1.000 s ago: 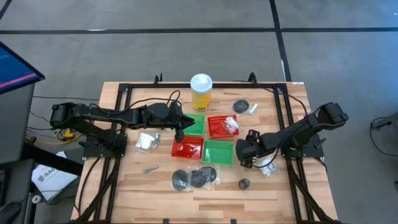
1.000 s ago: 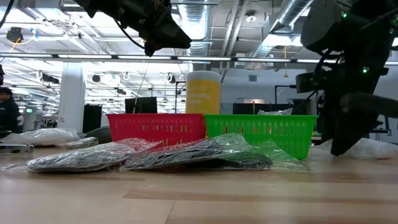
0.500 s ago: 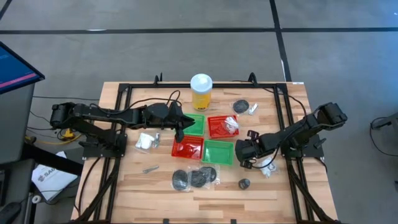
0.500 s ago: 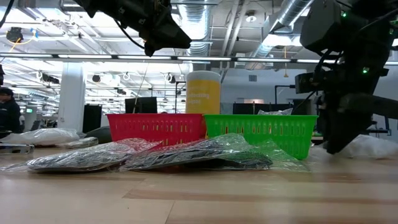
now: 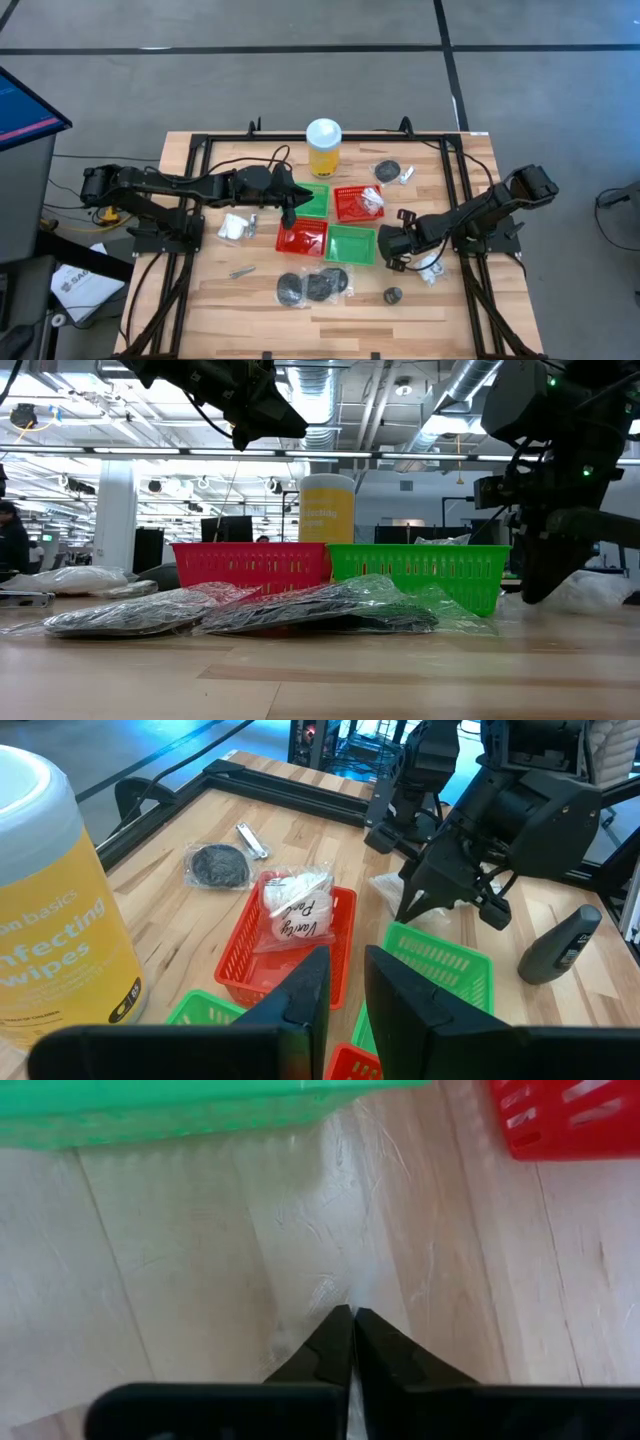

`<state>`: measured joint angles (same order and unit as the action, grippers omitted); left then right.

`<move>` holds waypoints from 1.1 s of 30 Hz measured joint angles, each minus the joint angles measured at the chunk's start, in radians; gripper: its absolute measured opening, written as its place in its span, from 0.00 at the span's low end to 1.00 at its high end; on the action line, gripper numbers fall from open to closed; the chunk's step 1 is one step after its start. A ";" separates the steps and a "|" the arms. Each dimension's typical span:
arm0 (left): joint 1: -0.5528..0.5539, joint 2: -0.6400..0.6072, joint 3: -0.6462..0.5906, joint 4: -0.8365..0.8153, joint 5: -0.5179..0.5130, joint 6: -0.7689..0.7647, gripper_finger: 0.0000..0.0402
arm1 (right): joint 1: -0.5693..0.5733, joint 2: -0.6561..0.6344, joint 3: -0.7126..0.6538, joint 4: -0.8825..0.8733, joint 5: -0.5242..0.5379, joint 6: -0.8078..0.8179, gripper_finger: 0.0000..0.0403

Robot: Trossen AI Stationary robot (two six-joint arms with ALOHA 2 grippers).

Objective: Pick & Place Travel size toiletries
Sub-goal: Put the cotton pack into the right red bin

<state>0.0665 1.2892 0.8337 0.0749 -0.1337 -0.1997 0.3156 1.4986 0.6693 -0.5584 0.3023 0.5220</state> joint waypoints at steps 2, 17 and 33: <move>0.000 0.000 0.000 0.000 0.000 0.000 0.14 | 0.007 0.000 0.027 -0.029 0.001 -0.001 0.00; 0.000 0.000 0.000 0.000 0.000 0.000 0.14 | 0.039 -0.006 0.241 -0.205 0.088 -0.080 0.00; 0.000 0.000 0.000 0.001 0.000 0.000 0.14 | 0.042 -0.218 0.265 -0.022 0.227 -0.196 0.00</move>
<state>0.0664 1.2892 0.8341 0.0757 -0.1337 -0.1997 0.3573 1.2802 0.9340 -0.5805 0.5296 0.3263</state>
